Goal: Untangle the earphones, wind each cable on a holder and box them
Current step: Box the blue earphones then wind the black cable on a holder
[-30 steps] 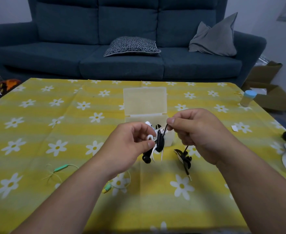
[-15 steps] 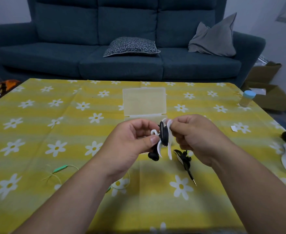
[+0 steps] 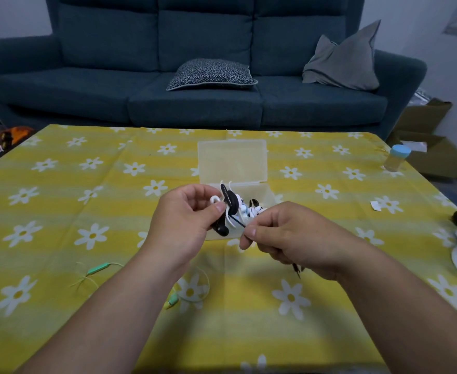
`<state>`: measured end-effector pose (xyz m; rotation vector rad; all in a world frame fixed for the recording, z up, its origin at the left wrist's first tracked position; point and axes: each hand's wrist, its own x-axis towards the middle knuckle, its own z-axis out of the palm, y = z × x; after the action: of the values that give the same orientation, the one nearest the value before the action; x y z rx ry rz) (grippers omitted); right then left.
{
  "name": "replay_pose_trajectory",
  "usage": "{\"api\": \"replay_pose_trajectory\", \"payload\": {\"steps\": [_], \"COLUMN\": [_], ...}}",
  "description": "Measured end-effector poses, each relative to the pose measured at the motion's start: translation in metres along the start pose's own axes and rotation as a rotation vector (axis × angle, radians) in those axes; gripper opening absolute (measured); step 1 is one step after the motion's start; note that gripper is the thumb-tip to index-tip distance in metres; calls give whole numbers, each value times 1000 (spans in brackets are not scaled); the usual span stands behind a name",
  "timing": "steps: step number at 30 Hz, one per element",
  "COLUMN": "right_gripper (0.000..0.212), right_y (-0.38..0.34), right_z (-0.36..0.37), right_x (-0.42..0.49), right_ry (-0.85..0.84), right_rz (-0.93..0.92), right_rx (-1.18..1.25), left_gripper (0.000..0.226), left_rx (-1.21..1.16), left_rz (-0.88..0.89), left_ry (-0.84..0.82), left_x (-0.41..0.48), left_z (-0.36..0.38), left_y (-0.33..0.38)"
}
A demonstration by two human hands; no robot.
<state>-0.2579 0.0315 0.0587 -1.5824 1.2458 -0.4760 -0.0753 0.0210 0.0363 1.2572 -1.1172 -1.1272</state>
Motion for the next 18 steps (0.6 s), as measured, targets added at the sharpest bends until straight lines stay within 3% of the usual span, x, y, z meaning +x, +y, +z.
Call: {"api": "replay_pose_trajectory", "payload": {"steps": [8, 18], "right_gripper": [24, 29], "right_y": [-4, -2], "right_z": [-8, -22], "right_x": [-4, -5], "right_ry": [95, 358], "right_rz": [-84, -85], "right_rx": [-104, -26], "left_gripper": [18, 18], "left_rx": [403, 308], "left_rz": [159, 115], "left_ry": [-140, -390], "left_x": [-6, -14], "left_z": [5, 2], "left_y": [0, 7]}}
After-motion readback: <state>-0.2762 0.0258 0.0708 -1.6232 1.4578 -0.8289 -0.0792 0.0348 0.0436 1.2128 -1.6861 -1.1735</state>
